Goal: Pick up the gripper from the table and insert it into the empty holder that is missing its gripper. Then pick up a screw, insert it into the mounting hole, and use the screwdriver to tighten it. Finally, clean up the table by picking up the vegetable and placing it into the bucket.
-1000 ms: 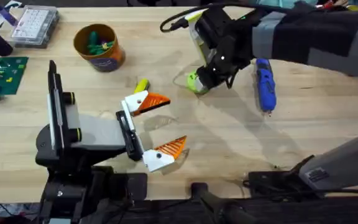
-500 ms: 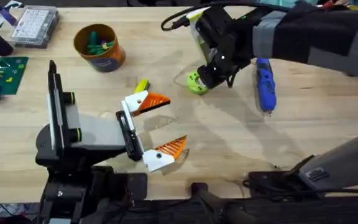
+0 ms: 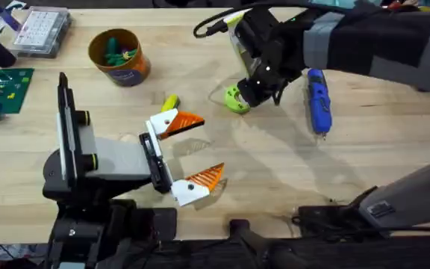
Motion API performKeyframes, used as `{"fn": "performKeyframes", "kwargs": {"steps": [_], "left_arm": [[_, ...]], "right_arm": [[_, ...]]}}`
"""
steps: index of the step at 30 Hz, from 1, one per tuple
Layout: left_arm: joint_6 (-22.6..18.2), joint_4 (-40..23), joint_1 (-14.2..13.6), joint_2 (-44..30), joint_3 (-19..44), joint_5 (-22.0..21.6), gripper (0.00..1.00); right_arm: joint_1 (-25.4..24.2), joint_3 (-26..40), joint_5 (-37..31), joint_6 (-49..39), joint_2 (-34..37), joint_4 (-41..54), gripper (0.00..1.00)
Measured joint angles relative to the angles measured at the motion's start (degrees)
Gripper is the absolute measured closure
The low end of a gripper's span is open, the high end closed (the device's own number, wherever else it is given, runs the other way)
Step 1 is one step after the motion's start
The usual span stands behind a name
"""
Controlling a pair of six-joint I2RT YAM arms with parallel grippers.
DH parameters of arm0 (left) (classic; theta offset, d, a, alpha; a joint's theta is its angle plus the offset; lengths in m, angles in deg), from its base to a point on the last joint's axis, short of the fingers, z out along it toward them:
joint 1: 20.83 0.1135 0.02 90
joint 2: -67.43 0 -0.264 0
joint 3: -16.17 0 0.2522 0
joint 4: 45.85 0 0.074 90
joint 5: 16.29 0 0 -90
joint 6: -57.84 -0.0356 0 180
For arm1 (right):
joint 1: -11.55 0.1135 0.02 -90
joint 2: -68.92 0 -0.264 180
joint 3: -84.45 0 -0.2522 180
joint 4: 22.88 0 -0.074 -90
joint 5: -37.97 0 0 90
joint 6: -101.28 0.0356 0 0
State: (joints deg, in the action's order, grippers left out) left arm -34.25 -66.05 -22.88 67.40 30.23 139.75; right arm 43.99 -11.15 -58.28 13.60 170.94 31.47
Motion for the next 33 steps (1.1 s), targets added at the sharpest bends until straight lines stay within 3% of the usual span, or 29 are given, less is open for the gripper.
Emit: {"fn": "performKeyframes", "kwargs": {"steps": [5, 18, 24, 33], "left_arm": [[0.0, 0.0, 0.0, 0.0, 0.0, 0.0, 0.015], [0.0, 0.0, 0.0, 0.0, 0.0, 0.0, 0.013], [0.0, 0.0, 0.0, 0.0, 0.0, 0.0, 0.015], [0.0, 0.0, 0.0, 0.0, 0.0, 0.0, 0.015]], "right_arm": [[0.0, 4.6, 0.0, 0.0, 0.0, 6.2, 0.995], [-0.4, 27.5, 0.1, -1.3, -1.8, 23.6, 0.995], [-0.4, 31.8, 2.0, -3.0, -1.8, 27.8, 0.995], [1.2, 45.7, 3.9, -5.4, 3.2, 36.2, 0.995]]}}
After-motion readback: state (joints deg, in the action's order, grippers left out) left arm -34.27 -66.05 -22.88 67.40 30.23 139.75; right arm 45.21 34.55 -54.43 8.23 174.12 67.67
